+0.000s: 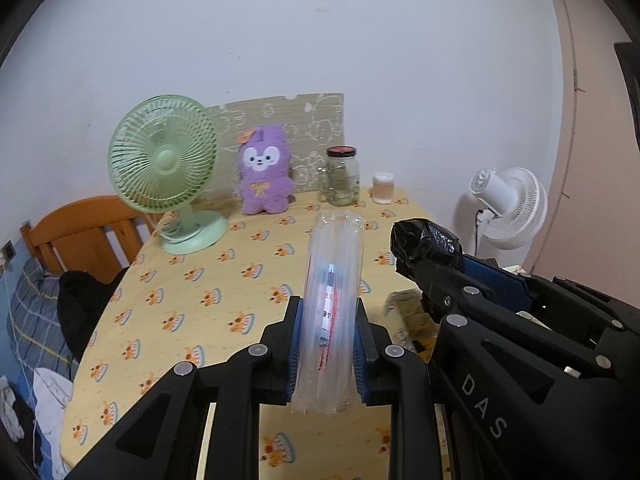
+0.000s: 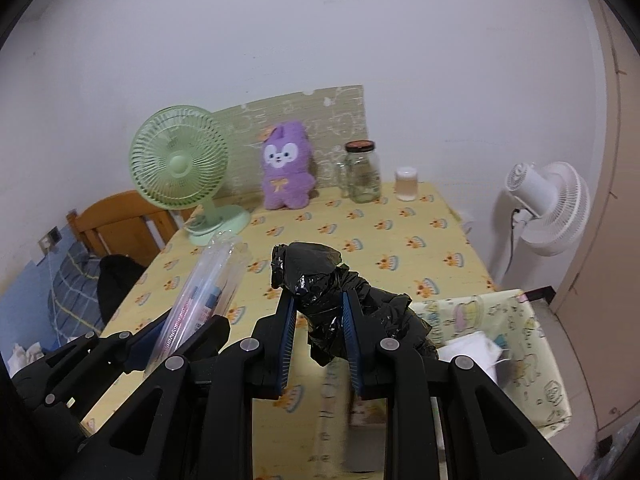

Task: Organize soft objects
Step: 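Lift and carry the pen bag and black bag with both tools over the storage box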

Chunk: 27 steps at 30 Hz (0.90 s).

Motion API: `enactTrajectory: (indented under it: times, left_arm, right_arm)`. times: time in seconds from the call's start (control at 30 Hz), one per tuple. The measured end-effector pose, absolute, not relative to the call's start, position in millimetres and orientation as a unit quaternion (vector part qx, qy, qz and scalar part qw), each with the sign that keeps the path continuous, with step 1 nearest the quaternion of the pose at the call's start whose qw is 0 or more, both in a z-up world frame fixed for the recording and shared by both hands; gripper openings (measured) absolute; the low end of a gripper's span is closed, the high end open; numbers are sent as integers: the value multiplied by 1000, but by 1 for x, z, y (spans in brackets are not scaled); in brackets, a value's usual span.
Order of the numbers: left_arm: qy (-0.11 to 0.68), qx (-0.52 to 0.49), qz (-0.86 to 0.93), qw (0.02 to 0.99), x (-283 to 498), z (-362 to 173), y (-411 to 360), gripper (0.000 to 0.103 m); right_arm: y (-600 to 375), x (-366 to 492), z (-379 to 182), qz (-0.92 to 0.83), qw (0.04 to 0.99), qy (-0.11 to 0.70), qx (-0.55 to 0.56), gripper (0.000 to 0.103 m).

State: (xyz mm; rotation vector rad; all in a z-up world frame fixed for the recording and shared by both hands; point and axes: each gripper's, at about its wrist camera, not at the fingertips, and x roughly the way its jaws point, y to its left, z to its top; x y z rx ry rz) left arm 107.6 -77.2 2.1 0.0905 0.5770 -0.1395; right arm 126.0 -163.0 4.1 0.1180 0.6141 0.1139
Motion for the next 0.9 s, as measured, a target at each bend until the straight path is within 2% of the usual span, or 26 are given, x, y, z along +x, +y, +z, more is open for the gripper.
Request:
enactTrajectory:
  times: [0.9]
  left_arm:
    - [310, 72, -166, 933, 124, -20, -169, 22]
  right_arm:
    - [-253, 121, -18, -17, 945, 317, 77, 26]
